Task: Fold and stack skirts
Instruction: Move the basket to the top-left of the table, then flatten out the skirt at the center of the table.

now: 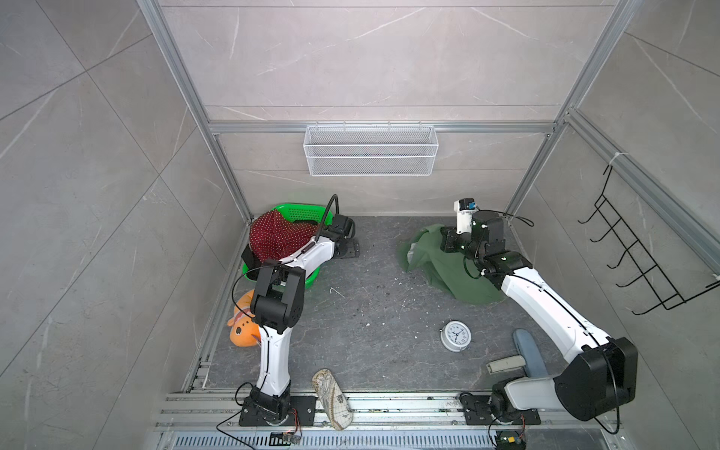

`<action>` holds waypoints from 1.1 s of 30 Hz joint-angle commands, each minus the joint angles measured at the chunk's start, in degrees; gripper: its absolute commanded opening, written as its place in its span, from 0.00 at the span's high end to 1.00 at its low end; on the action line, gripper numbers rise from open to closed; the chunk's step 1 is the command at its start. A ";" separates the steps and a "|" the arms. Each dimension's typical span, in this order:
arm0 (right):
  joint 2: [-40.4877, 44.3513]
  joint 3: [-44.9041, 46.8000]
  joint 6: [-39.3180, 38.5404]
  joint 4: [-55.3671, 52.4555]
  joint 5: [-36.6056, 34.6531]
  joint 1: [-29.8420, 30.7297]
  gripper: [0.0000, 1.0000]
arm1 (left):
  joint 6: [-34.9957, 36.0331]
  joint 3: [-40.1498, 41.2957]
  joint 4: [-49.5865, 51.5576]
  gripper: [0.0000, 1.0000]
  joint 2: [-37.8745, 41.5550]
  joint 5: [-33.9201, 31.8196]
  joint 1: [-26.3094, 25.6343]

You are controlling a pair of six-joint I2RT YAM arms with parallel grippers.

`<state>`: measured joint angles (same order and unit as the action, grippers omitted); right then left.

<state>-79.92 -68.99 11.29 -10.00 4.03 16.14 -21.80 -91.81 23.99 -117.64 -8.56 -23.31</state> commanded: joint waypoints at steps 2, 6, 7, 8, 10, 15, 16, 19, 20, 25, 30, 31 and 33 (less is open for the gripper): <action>-0.84 -1.78 1.00 1.80 2.20 -0.09 1.00 | 6.78 4.66 -12.00 0.00 8.92 8.47 -2.04; -0.51 -1.82 0.77 1.14 2.25 -0.13 1.00 | 11.32 11.00 -23.32 0.00 13.18 15.07 -4.26; -0.37 -1.79 0.77 1.08 2.29 -0.15 1.00 | 12.26 12.81 -25.96 0.00 14.15 15.86 -4.88; -0.16 -1.78 0.69 0.91 2.36 -0.07 1.00 | 13.87 14.65 -29.16 0.00 14.95 17.23 -5.64; 0.32 -1.78 0.45 0.64 2.71 -0.07 1.00 | 16.71 17.52 -33.66 0.00 15.88 18.36 -7.08; 2.13 -1.79 -0.32 -0.27 5.11 -0.13 1.00 | 21.96 21.40 -42.51 0.01 14.61 18.08 -10.20; 2.51 -1.71 -0.49 -0.55 5.63 -0.06 1.00 | 22.29 21.41 -43.73 0.01 13.86 18.31 -10.67; 3.91 -1.50 -0.82 -1.15 6.67 -0.09 1.00 | 21.96 20.25 -45.44 0.02 10.89 17.56 -11.64; 4.47 -1.32 -0.87 -1.33 6.76 -0.12 1.00 | 21.54 19.80 -46.11 0.03 9.82 17.44 -11.71; 6.49 -0.99 -1.60 -2.68 7.52 -0.10 1.00 | 19.39 18.26 -51.22 0.06 5.11 16.51 -11.84; 7.88 -0.71 -2.23 -3.79 8.00 -0.06 1.00 | 18.05 15.75 -53.31 0.11 1.33 16.43 -11.94; 8.14 -0.60 -2.38 -3.80 8.23 -0.14 1.00 | 17.79 15.40 -53.81 0.12 0.85 16.30 -11.95; 8.29 -0.53 -2.50 -3.84 8.84 -0.06 1.00 | 17.39 14.87 -54.34 0.17 0.21 15.88 -11.96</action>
<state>-73.30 -68.99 10.13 -13.56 11.31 16.14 -3.22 -74.28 -24.77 -117.10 7.75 -35.22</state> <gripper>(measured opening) 0.049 0.848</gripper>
